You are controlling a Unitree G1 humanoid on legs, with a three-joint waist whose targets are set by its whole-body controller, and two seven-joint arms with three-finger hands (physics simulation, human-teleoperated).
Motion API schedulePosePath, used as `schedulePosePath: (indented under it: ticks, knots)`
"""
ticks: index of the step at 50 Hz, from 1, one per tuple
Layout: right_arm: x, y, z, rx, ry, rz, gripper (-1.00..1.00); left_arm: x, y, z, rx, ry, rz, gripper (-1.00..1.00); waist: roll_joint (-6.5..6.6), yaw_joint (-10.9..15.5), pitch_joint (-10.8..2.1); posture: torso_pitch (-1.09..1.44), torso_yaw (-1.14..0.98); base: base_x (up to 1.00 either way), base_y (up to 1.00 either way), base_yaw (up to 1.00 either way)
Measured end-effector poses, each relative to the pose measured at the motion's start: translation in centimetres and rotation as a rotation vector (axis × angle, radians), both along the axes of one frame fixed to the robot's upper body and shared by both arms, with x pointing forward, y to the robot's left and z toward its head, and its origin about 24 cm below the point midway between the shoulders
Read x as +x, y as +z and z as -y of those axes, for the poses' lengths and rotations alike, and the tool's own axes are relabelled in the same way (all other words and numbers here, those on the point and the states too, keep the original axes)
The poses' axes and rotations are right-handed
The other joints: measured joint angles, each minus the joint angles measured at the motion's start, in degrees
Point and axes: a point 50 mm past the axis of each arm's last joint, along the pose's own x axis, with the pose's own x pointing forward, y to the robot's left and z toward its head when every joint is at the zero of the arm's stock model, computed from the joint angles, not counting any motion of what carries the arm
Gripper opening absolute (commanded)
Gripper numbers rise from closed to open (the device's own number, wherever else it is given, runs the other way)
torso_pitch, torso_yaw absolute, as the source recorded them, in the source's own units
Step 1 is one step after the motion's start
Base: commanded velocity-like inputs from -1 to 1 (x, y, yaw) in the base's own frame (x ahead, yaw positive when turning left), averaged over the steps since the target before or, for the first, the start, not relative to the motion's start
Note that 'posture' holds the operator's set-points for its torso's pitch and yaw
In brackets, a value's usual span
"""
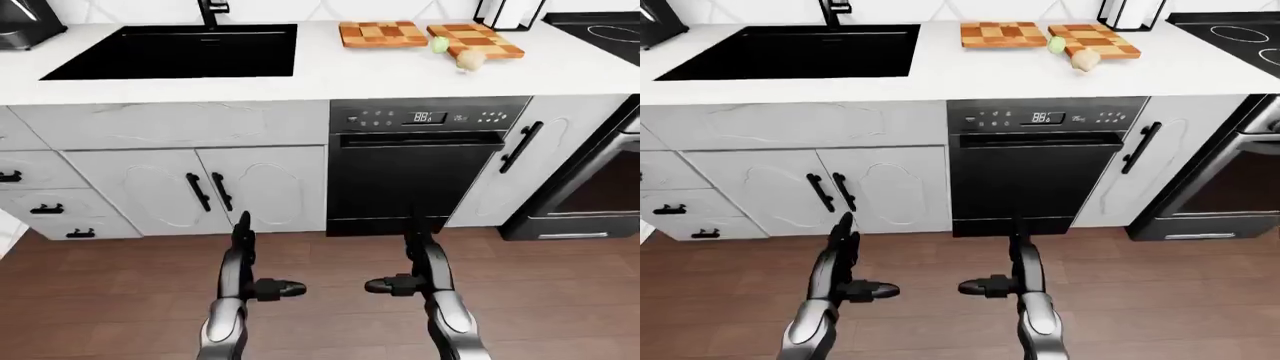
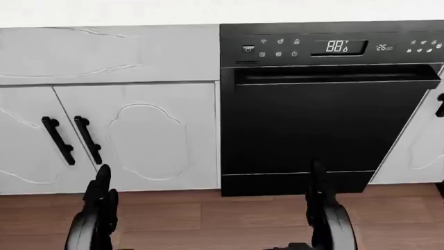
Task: Place the ginger and the brussel sprout on separate cutting boards.
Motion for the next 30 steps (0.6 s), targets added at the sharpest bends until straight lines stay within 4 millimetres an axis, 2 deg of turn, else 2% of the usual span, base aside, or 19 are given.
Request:
schedulePosePath:
  ticks: [1, 3, 4, 5, 8, 15, 23, 30]
  knots:
    - [-0.1, 0.8, 0.0, -0.007, 0.008, 0.022, 1.0, 0.0, 0.8, 0.0, 0.005, -0.002, 0.02, 1.0, -0.22, -0.05, -0.4, 0.0, 0.0, 0.0, 0.0, 0.0]
    - [0.3, 4.1, -0.3, -0.028, 0.03, 0.14, 1.0, 0.5, 4.0, 0.1, 0.015, -0.008, 0.124, 1.0, -0.21, 0.27, -2.78, 0.0, 0.0, 0.0, 0.0, 0.0]
    - [0.6, 5.3, -0.6, -0.03, 0.039, 0.188, 1.0, 0.9, 5.1, 0.2, 0.018, -0.011, 0.165, 1.0, -0.48, 0.34, -2.12, 0.0, 0.0, 0.0, 0.0, 0.0]
    - [0.6, 6.0, -0.9, -0.03, 0.051, 0.213, 1.0, 1.0, 5.7, 0.3, 0.017, -0.014, 0.182, 1.0, -0.61, 0.4, -2.06, 0.0, 0.0, 0.0, 0.0, 0.0]
    - [0.7, 7.4, -1.5, -0.033, 0.075, 0.246, 1.0, 1.4, 6.7, 0.6, 0.023, -0.026, 0.188, 1.0, -0.46, 0.47, -3.52, 0.0, 0.0, 0.0, 0.0, 0.0]
    - [1.4, 9.7, -0.9, -0.061, 0.056, 0.263, 1.0, 2.7, 10.0, 0.0, 0.057, -0.017, 0.22, 1.0, -0.12, 0.5, -3.8, 0.0, 0.0, 0.0, 0.0, 0.0]
    - [2.0, 14.4, -1.1, -0.099, 0.071, 0.364, 1.0, 3.7, 14.4, 0.3, 0.097, -0.048, 0.285, 1.0, -0.18, 0.49, -4.2, 0.0, 0.0, 0.0, 0.0, 0.0]
    - [2.7, 16.8, -0.8, -0.101, 0.072, 0.377, 1.0, 4.9, 18.0, 0.0, 0.132, -0.056, 0.333, 1.0, -0.11, 0.45, -3.82, 0.0, 0.0, 0.0, 0.0, 0.0]
